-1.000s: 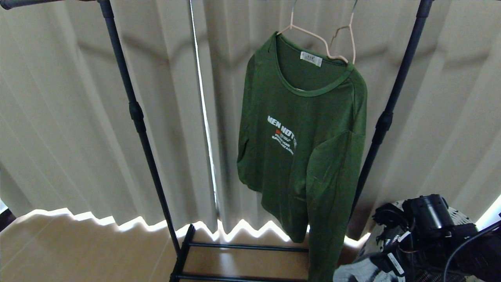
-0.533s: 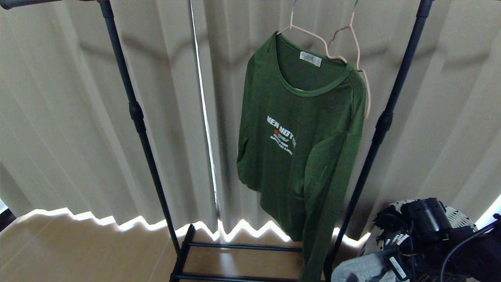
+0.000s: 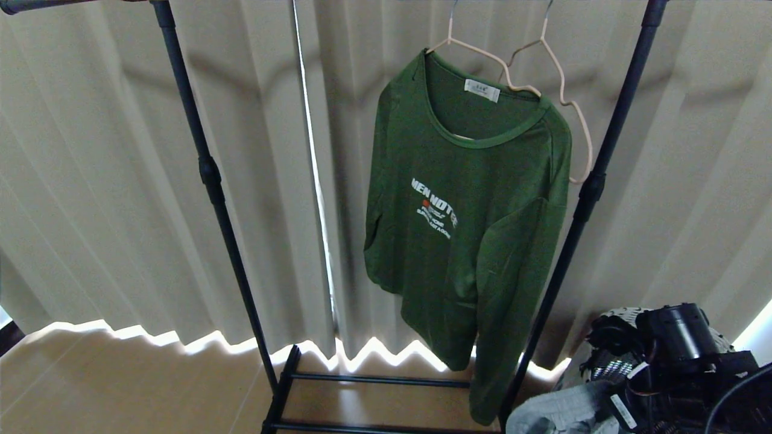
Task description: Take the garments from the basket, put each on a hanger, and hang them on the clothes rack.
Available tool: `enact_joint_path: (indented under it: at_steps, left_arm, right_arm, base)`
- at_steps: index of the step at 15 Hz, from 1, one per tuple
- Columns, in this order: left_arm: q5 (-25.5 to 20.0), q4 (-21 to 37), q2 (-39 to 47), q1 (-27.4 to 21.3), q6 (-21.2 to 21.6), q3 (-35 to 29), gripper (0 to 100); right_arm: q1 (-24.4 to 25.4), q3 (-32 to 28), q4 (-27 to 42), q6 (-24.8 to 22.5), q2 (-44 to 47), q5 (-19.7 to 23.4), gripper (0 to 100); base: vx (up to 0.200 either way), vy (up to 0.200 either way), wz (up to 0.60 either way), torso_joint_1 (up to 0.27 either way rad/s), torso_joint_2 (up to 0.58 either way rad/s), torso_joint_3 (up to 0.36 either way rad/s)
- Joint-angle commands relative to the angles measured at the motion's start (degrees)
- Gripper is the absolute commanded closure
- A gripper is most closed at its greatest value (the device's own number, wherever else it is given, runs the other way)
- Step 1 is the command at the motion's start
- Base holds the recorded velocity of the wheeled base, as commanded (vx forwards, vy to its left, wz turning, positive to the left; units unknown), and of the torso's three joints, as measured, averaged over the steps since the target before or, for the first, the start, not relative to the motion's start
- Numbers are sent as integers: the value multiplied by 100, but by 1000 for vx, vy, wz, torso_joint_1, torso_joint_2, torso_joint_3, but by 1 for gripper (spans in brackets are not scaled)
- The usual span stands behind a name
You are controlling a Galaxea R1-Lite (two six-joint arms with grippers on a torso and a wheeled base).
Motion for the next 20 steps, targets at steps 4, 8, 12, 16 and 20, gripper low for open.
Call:
enact_joint_path:
  at_steps: [4,8,12,16,20]
  left_arm:
    - [-2,-1,-3,-2,32,0,0]
    - [-54,60,6,-2,349,0,0]
    - [-98,69,6,-2,604,0,0]
    - [-90,69,6,-2,604,0,0]
    - [-107,78,15,-2,639,0,0]
  right_arm:
    - [46,-112,-45,-7,-2338,225,100]
    - [46,-666,-124,1,-3243,867,100]
    - [538,-771,-45,-16,-3612,990,100]
    - [916,-789,-36,-16,-3568,981,100]
    - [1100,-956,-45,-16,-3401,990,100]
  base:
    - [0,0,0,0,0,0]
    - [0,0,0,0,0,0]
    - [-200,0,0,2,0,2]
    - [-200,0,0,0,2,4]
    - [-150,0,0,1,3,3]
